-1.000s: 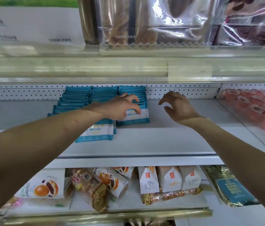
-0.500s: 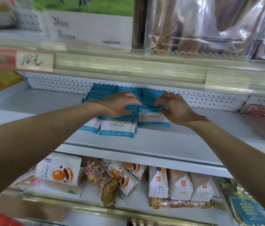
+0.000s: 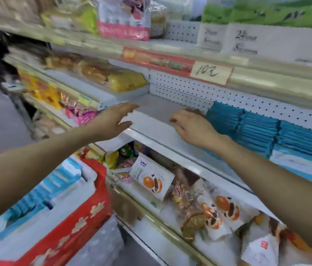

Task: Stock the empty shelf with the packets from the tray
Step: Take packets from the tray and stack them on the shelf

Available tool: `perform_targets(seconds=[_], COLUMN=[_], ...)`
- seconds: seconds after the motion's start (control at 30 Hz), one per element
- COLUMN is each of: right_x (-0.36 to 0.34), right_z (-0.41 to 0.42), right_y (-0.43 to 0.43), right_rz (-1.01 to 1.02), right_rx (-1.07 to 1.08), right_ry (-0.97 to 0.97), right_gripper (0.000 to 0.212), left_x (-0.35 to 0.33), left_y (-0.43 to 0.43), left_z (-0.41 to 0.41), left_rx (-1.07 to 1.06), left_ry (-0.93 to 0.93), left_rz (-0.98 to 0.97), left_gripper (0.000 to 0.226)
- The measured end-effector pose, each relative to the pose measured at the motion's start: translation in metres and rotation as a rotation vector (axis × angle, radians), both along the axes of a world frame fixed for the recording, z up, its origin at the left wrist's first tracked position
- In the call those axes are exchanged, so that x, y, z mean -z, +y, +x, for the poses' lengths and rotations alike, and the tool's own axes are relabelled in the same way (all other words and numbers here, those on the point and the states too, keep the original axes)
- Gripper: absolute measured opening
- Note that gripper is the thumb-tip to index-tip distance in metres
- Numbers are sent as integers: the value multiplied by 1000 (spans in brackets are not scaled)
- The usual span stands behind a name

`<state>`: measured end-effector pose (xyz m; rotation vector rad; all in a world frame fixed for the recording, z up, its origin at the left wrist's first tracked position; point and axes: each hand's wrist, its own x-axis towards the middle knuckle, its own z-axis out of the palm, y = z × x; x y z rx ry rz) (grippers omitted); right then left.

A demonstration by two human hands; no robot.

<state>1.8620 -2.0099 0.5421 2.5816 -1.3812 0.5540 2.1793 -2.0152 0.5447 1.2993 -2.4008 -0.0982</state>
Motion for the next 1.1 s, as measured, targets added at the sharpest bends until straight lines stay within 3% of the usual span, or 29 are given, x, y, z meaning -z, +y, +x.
perform_targets(seconds=[0.17,0.27,0.6,0.8,1.1], right_x=[29,52,132,161,170], right_z=[138,211,359,394,402], right_y=[-16,-14,5,1,-9], right_rz=[-10,16,454,646,695], right_rx=[-256,-335,-490,-546,-570], right_ry=[30,85,305,462,561], right_gripper=[21,19,29,32,35], left_x=[42,68,128,142,161], left_y=[63,110,202,217,208], left_z=[152,208,315,330,310], left_rx=[-333,-390,-692,-678,-498], left_ry=[-98,-196,-141,-91,-124], left_rz=[56,94,265,303,403], left_gripper=[60,56,51,49,39])
